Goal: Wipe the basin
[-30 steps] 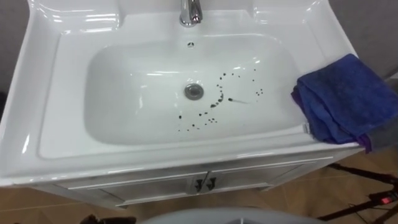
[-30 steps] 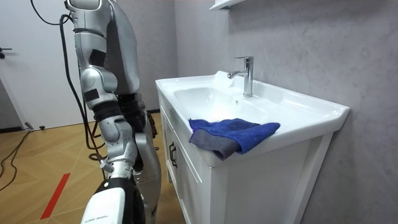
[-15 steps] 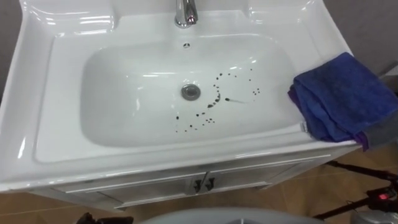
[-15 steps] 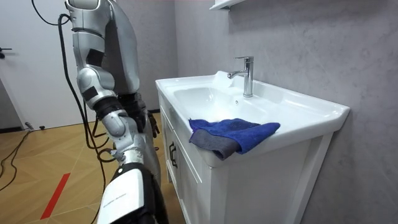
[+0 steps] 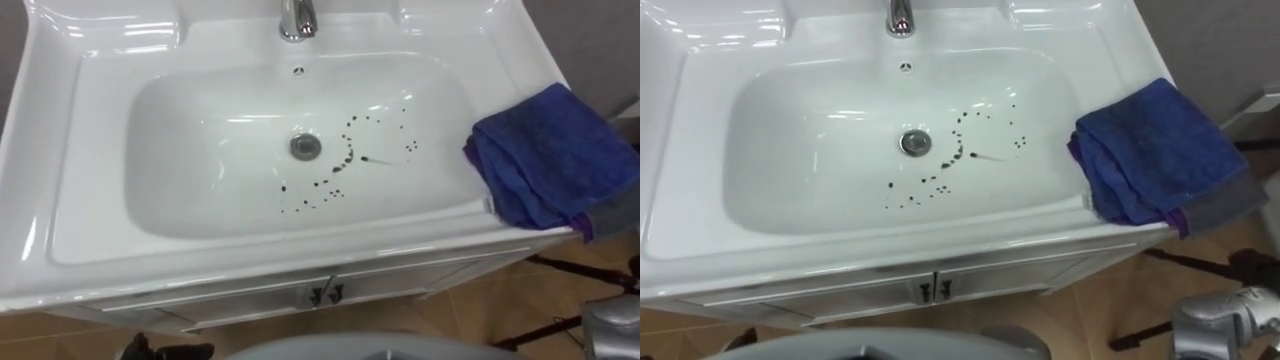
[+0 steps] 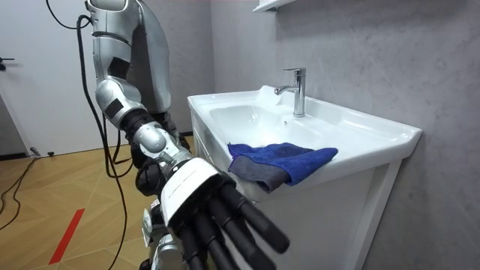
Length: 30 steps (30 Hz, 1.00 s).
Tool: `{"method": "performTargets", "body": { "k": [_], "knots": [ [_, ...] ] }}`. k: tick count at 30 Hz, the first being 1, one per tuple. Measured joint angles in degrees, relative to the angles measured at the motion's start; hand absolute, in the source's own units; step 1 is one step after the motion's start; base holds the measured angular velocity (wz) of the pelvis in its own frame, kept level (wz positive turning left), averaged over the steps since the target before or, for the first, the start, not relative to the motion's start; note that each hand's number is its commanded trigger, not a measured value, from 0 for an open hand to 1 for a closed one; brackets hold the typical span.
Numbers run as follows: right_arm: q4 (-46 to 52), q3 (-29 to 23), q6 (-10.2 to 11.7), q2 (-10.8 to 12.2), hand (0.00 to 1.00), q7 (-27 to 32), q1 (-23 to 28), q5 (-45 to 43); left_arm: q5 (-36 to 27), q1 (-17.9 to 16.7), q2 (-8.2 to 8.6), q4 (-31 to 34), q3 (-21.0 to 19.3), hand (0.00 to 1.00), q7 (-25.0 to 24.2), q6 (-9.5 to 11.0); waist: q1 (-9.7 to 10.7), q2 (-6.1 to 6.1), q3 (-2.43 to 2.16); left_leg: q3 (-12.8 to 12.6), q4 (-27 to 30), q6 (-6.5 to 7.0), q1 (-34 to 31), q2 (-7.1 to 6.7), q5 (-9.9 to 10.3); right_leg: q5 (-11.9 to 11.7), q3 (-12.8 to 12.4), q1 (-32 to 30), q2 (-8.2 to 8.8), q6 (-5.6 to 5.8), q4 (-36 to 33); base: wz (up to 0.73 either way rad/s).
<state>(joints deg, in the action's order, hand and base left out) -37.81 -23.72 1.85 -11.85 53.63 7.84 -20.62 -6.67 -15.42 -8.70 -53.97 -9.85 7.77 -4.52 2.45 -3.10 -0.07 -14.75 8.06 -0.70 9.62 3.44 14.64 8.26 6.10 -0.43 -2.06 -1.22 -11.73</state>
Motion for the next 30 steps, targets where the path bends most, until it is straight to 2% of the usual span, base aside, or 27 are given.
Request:
{"method": "performTargets", "body": {
  "k": [3, 13, 22, 26, 30],
  "knots": [
    [2.9, -0.1, 0.0, -0.1, 0.00, 0.1, 0.0, -0.2, 0.0, -0.4, 0.01, 0.1, -0.2, 0.00, -0.2, 0.1, -0.3, 0.18, -0.02, -0.1, 0.0, 0.00, 0.1, 0.00, 0.0, 0.0, -0.2, -0.1, -0.07, -0.03, -0.1, -0.07],
    [8.8, -0.3, 0.1, -1.6, 0.00, 0.7, -2.3, -3.3, 0.0, -0.2, 0.05, 0.1, -0.2, 0.00, -2.5, 0.2, -0.1, -0.42, 0.30, 0.0, -0.1, 0.00, 0.1, 0.03, 0.0, 0.0, -0.3, -0.3, -0.10, -0.06, -0.1, -0.01],
    [14.0, -1.8, 0.8, -2.3, 0.00, 1.2, -3.2, -9.3, 0.1, -0.3, -0.14, 0.1, -0.1, 0.00, -2.5, 0.9, 0.5, -1.64, 0.43, 0.6, -0.1, 0.00, -0.2, 0.06, 0.0, -0.1, 0.3, -0.4, 0.02, -0.07, -0.2, 0.02],
    [16.0, -2.5, 0.8, -2.4, 0.00, 1.2, -3.4, -10.5, -0.1, 0.2, -0.13, -1.1, -0.3, 0.00, -2.4, 0.9, 0.5, -2.32, 0.38, 0.6, -0.1, 0.00, -0.2, 0.04, 0.0, -0.1, 0.2, -0.5, 0.01, -0.07, -0.2, 0.00],
    [19.6, -2.5, 0.6, -2.4, 0.00, 0.2, -3.4, -11.0, 0.0, 0.1, -0.02, -1.2, -0.3, 0.00, -2.4, 0.9, 0.4, -2.50, 0.19, 0.5, -0.1, 0.00, -0.4, 0.04, 0.0, -0.1, 0.1, -0.6, -0.02, -0.09, -0.1, 0.00]
  ]
}}
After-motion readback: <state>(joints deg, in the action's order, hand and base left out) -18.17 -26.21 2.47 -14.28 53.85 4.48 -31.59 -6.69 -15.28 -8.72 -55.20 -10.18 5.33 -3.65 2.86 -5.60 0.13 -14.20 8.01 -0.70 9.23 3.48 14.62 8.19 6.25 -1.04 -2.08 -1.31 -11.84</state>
